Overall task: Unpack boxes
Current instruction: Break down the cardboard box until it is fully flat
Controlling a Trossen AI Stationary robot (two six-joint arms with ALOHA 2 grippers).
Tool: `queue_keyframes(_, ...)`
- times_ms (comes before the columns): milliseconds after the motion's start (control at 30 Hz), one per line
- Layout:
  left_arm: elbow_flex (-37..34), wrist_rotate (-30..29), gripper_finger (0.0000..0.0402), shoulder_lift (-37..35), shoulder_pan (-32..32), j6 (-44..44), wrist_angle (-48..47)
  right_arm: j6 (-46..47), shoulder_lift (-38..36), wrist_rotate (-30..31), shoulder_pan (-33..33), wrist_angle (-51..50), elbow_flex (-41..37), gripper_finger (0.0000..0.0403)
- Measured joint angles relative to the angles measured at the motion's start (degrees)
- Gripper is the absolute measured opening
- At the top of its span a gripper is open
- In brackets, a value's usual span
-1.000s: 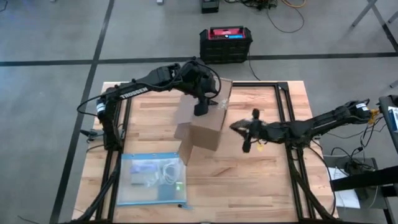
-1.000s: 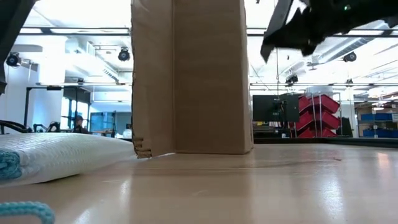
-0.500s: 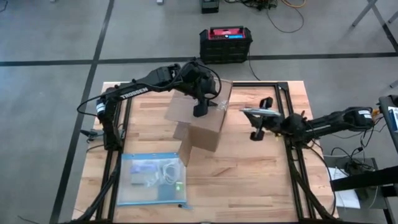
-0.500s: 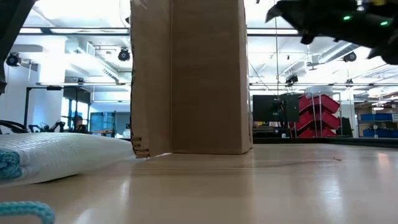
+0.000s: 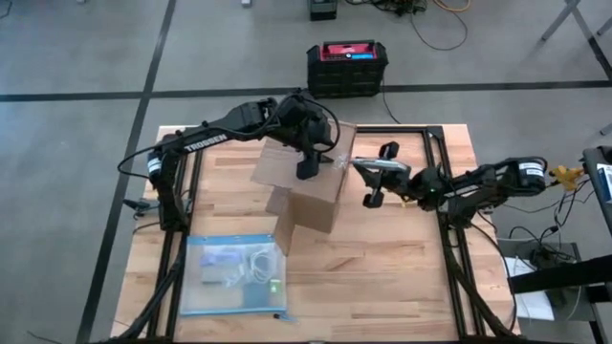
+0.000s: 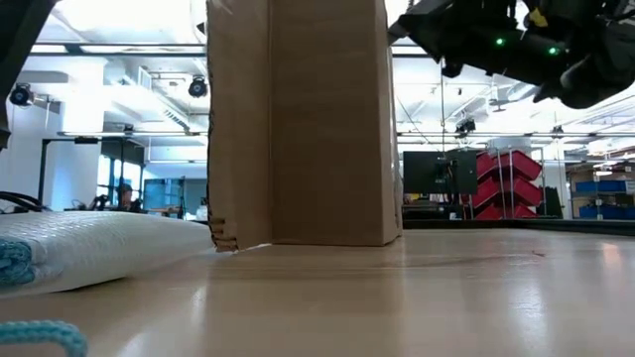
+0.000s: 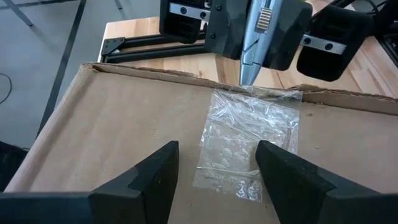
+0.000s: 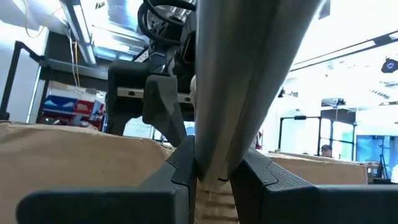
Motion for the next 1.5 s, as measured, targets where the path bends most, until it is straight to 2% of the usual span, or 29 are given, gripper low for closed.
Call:
queue_keyframes(200, 0.0, 0.0, 0.0201, 0.0, 0.0, 0.5, 0.1, 3.2, -2.6, 0.3, 0.4, -0.2, -1.7, 0.0047)
queue_keyframes(767, 0.0, 0.0, 0.0202, 0.1, 0.0, 1.1, -0.1, 7.2, -2.5, -1.2, 0.4, -0.1, -0.5, 0.0047)
queue_keyframes(1100, -0.1, 0.0, 0.021, 0.1, 0.1, 1.1, -0.7, 7.9, 1.3, -1.5, 0.4, 0.1, 1.9, 0.0047)
queue_keyframes(1500, -0.1, -1.1, 0.0211, 0.1, 0.0, 1.1, -0.7, 7.0, 1.7, 0.0, 0.4, 0.1, -0.5, 0.0047)
